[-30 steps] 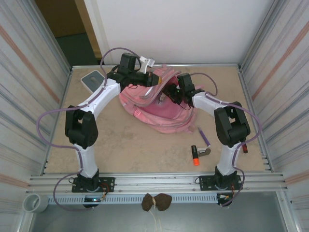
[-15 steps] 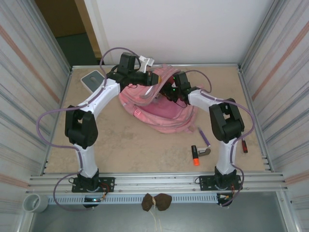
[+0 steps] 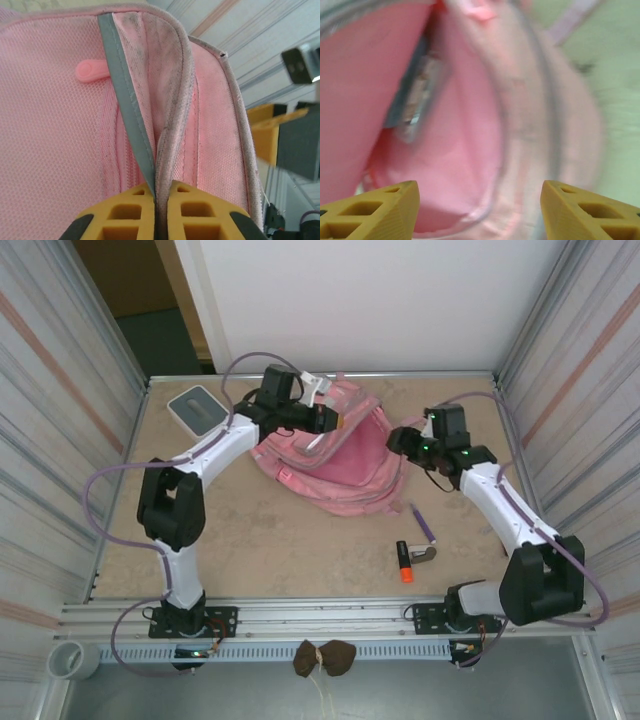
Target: Pack the student bag
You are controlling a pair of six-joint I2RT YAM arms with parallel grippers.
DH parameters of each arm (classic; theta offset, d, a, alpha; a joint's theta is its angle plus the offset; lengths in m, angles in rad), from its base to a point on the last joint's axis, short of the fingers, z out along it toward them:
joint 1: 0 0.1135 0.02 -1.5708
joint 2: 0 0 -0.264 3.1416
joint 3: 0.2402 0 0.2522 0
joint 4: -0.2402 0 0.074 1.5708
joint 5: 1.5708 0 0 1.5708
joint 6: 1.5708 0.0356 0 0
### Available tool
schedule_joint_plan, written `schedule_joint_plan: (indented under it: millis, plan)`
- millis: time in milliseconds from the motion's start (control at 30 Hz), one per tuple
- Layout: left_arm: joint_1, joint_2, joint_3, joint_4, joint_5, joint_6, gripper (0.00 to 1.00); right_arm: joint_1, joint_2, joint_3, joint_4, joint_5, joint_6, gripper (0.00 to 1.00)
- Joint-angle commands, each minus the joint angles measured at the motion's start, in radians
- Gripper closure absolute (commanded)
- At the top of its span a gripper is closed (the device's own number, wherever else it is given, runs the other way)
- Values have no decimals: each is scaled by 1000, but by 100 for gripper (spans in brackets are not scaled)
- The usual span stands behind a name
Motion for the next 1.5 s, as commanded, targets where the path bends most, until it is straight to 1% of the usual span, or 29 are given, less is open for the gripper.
schedule_joint_plan:
  millis: [0,67,167,300,333,400,467,533,633,733,833,900,1033,1100,1267,1400,1467]
  plan:
    - [-32,-19,-11,-50,-91,89,77,-20,-31,-10,-115,82,-80,34]
    - [-44,-44,-18,-73,-134,118,68,-13,-35,4,-120,88,-85,33]
    - [-44,-137,-86,-33,-208,138,56,31,-31,19,-100,125,-94,32]
    - [-43,-307,-258,81,-357,139,40,138,12,60,-99,222,-138,31]
    - [-38,-345,-319,112,-404,123,36,163,31,70,-94,225,-146,31]
    - [-7,-422,-429,156,-458,61,33,204,70,77,-70,202,-154,31]
    - [57,-473,-526,176,-455,-41,33,239,114,77,-27,155,-154,31]
    - [141,-505,-616,198,-407,-119,32,264,167,83,8,125,-142,33]
    - [230,-505,-678,199,-356,-165,32,278,226,93,8,164,-115,35]
    - [267,-465,-684,206,-315,-182,32,269,248,79,10,223,-100,37]
    - [267,-395,-651,226,-272,-193,32,246,256,68,31,228,-103,38]
    - [267,-318,-610,237,-236,-206,32,219,264,73,30,242,-110,39]
    - [252,-208,-549,247,-170,-223,33,165,274,84,32,281,-146,42]
    - [220,-185,-538,255,-150,-216,35,126,294,109,30,280,-167,43]
    - [105,-178,-533,253,-143,-187,36,64,388,218,6,296,-215,44]
    - [-13,-186,-523,230,-138,-156,38,36,478,368,-73,344,-252,43]
    - [-53,-210,-526,209,-161,-130,38,30,494,428,-111,360,-270,42]
